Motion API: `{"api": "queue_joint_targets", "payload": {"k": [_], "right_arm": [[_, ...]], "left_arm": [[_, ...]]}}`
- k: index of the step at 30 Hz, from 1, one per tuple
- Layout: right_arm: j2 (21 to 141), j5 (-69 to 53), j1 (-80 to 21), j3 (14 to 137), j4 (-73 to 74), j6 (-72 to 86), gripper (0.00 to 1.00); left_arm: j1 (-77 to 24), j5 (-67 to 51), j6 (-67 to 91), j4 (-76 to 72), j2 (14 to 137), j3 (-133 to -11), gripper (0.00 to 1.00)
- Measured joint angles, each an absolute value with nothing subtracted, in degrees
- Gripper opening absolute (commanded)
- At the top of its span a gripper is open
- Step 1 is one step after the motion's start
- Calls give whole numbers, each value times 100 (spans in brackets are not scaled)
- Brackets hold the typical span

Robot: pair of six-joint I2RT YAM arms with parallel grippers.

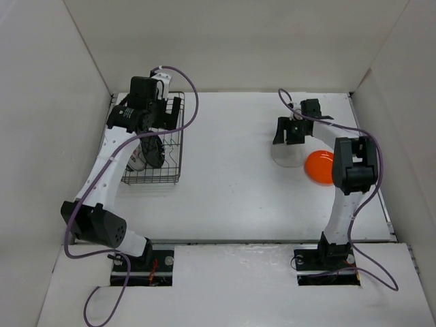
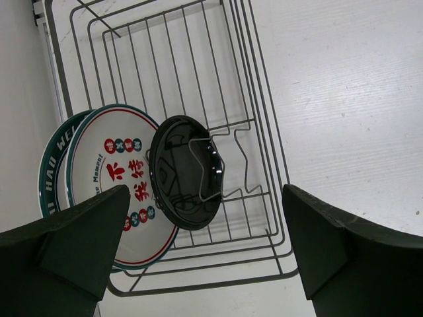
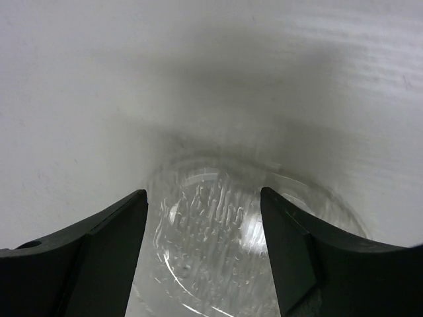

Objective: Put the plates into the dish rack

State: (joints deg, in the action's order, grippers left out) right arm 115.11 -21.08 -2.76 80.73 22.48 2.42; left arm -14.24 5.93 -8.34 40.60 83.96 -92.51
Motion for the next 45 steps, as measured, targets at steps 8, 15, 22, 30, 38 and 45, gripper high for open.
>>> {"api": "queue_joint_targets", "payload": {"k": [8,15,22,30,38,45], "right_arm": [[12272,-2060,-576,9209,2429,338,74],[12792,-2058,-731,10256,2880,370,75],[12855,-2097,-832,10989,3173,355,81],[11577,-1914,-397,10027,3181,143,84],[11386,-2036,862,9432,2954,128,81],[11878,-2248,624,9413,2950,119,75]], "left_arm": [[-1402,585,-897,4060,8298,-9251,100],[-1332,611,-943,4051,8165,-9231,100],[-1192,587,-963,4010,8147,-9129,100],[-1114,244,-963,3999,8147,-9074,100],[-1114,-110,-963,3999,8147,-9074,100],[-1114,-196,-963,3999,8147,-9074,100]]}}
